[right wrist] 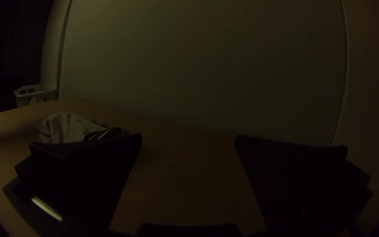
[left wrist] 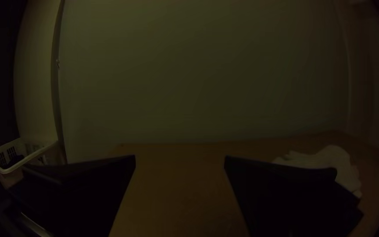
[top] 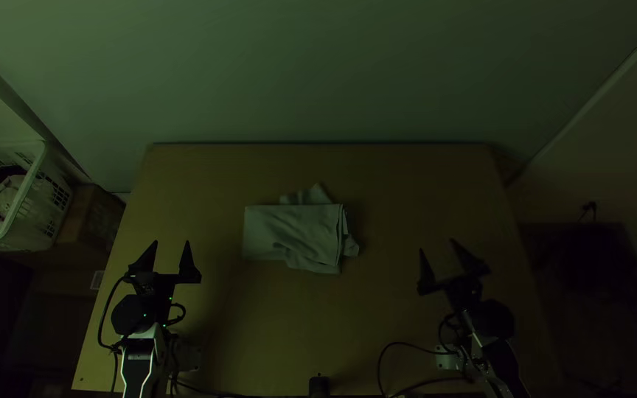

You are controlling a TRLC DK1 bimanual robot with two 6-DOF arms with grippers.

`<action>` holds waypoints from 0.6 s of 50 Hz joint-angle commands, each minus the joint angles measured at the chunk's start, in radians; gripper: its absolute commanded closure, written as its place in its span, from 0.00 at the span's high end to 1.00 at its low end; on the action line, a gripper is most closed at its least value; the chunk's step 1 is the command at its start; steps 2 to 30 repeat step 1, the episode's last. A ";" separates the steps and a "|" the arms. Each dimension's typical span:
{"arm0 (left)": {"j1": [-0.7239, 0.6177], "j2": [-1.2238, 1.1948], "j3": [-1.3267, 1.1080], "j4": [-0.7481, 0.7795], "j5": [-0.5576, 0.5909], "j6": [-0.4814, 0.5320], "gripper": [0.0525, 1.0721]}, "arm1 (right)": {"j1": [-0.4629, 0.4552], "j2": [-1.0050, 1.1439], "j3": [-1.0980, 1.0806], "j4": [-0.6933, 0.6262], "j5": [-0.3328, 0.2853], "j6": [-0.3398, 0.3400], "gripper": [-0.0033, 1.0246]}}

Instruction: Fold the t-shirt

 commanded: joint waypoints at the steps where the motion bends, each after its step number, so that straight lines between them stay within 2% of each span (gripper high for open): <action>1: 0.007 -0.004 -0.044 -0.022 0.011 0.017 0.95 | -0.004 -0.004 -0.014 -0.018 -0.003 0.012 0.95; 30: 0.007 -0.004 -0.044 -0.022 0.011 0.017 0.95 | -0.004 -0.004 -0.014 -0.018 -0.003 0.012 0.95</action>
